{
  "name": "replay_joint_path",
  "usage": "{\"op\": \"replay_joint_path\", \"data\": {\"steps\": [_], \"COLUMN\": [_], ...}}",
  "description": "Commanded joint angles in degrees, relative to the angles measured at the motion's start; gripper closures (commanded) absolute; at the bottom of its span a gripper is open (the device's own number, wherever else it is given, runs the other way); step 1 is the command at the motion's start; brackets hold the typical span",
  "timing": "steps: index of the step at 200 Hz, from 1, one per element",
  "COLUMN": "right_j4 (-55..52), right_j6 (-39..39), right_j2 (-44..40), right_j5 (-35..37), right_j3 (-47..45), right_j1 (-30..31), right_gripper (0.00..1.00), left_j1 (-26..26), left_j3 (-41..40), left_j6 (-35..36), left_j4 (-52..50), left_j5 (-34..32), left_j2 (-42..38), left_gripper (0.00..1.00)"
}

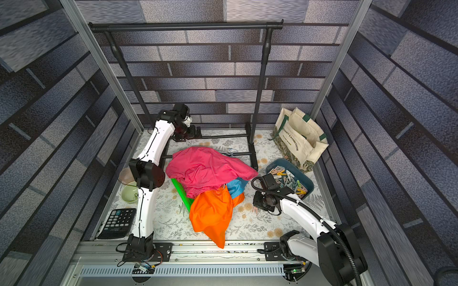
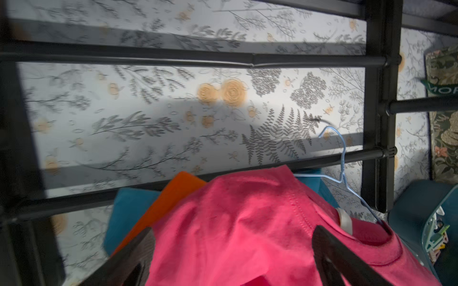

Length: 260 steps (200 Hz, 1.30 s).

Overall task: Use clothespins to secure the t-shirt on both sides of the hanger
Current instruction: Pick up the hanger from the basket.

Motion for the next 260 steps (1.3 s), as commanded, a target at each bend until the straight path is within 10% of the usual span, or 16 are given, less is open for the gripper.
{"op": "replay_joint_path", "data": {"steps": [1, 48, 117, 260], "right_j4": [0.46, 1.12, 0.13, 0.89], "right_j6": [-1.00, -1.10, -0.94, -0.18], "right_j2": [0.32, 1.23, -0.10, -0.31], "right_j5": [-0.62, -1.82, -1.65, -1.90], "right_j3": [-1.01, -0.66, -0.25, -1.43], "right_j1": [-0.75, -1.02, -1.09, -1.11], "right_gripper": [1.00, 1.00, 1.00, 1.00], "left_j1": [1.93, 6.77, 6.36, 4.09], "left_j3": [-12.73, -37.26, -37.88, -30.87], "left_j6": [-1.90, -8.37, -13.49, -12.46], "left_j4": [6.05, 24.27, 31.87, 26.41], "left_j5": [-0.10, 14.45, 21.34, 18.67], "left_j2": [-8.38, -17.77, -12.37, -13.78], "left_gripper": [0.00, 0.00, 0.01, 0.93]}}
